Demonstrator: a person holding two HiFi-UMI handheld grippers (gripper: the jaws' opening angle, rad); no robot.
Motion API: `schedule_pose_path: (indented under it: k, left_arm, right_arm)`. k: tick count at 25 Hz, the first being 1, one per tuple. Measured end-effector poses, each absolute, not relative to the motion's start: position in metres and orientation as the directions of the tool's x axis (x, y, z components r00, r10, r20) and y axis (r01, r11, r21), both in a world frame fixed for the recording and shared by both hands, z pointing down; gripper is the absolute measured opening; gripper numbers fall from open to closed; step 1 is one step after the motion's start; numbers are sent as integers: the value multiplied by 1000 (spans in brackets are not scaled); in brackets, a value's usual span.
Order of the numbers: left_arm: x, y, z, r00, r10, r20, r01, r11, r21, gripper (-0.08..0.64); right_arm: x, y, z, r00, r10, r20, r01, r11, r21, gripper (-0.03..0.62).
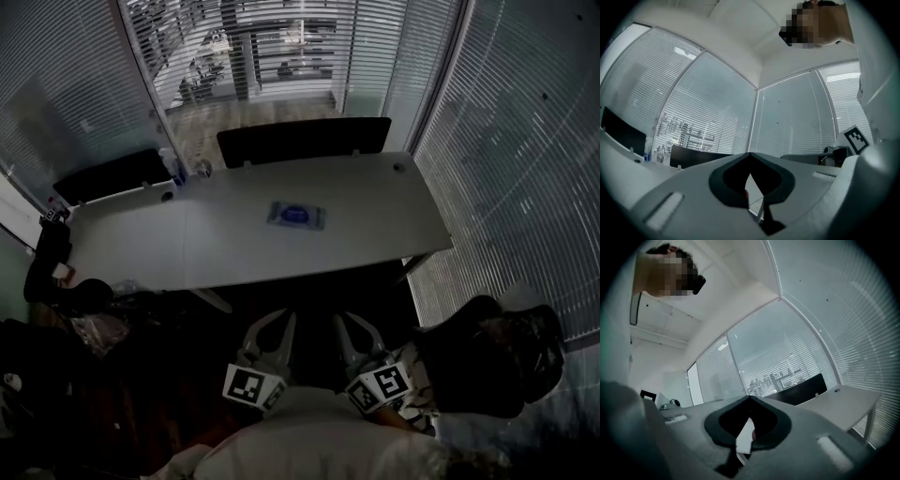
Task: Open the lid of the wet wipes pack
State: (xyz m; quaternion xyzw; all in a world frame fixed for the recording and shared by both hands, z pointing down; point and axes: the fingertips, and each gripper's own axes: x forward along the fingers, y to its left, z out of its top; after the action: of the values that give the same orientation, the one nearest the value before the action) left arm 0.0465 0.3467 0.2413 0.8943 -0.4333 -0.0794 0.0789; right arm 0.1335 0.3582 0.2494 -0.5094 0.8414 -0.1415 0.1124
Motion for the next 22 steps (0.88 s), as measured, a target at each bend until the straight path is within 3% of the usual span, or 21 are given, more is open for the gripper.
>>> schedule_pose_path:
  k: [22]
  left_arm:
    - [-30,161,261,648,-758,-74,-716,-639,281,3]
  right_arm:
    - [65,176,262,-396,-918,29,-883,372,-286,-3]
